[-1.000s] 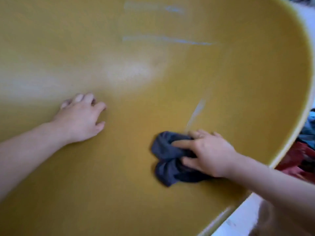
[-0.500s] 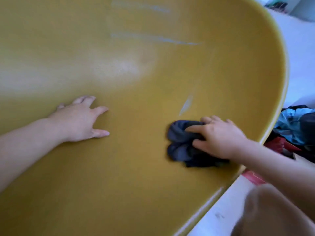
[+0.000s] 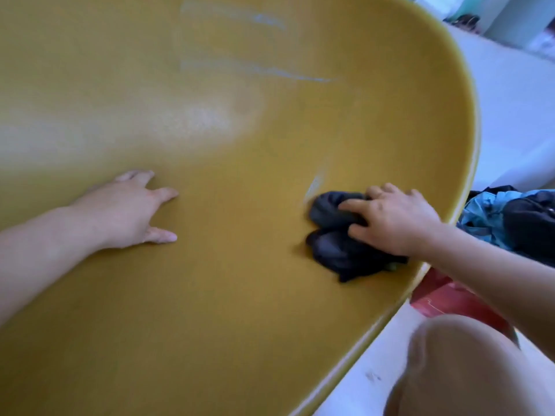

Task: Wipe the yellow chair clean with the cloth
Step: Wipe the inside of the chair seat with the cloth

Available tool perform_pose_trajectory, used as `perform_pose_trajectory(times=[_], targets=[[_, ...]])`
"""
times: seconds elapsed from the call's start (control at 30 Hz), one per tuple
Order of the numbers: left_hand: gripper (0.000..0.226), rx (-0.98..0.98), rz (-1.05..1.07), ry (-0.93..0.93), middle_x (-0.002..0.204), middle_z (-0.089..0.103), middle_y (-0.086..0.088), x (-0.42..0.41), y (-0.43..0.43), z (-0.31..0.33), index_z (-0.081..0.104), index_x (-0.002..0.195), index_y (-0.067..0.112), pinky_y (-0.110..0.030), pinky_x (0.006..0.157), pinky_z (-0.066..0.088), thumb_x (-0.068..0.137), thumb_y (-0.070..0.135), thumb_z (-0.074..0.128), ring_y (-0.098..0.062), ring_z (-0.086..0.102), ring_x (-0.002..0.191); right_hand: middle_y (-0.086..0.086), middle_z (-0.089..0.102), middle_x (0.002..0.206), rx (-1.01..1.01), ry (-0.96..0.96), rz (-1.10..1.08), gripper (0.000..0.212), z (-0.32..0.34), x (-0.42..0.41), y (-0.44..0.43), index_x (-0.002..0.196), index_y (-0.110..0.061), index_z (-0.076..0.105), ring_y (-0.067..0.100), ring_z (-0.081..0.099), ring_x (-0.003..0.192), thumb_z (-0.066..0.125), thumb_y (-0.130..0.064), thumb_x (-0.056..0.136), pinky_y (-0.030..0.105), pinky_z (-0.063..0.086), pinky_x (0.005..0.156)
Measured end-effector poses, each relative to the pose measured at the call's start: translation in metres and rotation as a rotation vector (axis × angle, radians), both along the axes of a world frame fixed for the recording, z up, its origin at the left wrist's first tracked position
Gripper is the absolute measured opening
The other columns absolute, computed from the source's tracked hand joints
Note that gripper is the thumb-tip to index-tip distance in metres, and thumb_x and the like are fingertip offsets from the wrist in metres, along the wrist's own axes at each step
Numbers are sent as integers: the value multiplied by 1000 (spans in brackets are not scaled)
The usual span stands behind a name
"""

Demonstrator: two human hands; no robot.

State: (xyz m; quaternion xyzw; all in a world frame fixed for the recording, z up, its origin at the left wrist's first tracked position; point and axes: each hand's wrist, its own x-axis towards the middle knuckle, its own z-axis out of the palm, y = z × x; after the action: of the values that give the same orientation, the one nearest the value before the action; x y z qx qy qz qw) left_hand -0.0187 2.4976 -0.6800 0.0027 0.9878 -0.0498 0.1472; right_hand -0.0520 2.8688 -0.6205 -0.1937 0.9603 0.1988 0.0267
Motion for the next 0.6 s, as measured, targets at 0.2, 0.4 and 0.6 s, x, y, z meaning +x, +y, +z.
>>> perform_pose_trajectory(times=[0.2, 0.4, 0.6], targets=[[82, 64, 69, -34, 155, 17, -22, -2, 23, 11, 31, 146, 35, -37, 115, 24, 77, 74, 49, -38, 21, 142, 10, 52, 112, -401, -167, 258, 37, -50, 96, -91, 110, -30, 51, 33, 49, 108, 45, -58, 86, 44, 42, 86], [78, 37, 29, -22, 157, 15, -18, 9, 21, 16, 27, 146, 39, -31, 114, 22, 79, 68, 54, -33, 21, 144, 1, 42, 125, -386, -228, 294, 40, -44, 39, -70, 124, -37, 54, 25, 42, 118, 50, -54, 87, 39, 46, 92], [78, 50, 35, -24, 156, 19, -19, 11, 24, 13, 31, 146, 36, -34, 114, 24, 79, 65, 57, -35, 23, 142, 4, 43, 122, -289, 92, -78, 32, -40, 12, -64, 107, -19, 59, 29, 46, 114, 46, -42, 89, 41, 39, 79]])
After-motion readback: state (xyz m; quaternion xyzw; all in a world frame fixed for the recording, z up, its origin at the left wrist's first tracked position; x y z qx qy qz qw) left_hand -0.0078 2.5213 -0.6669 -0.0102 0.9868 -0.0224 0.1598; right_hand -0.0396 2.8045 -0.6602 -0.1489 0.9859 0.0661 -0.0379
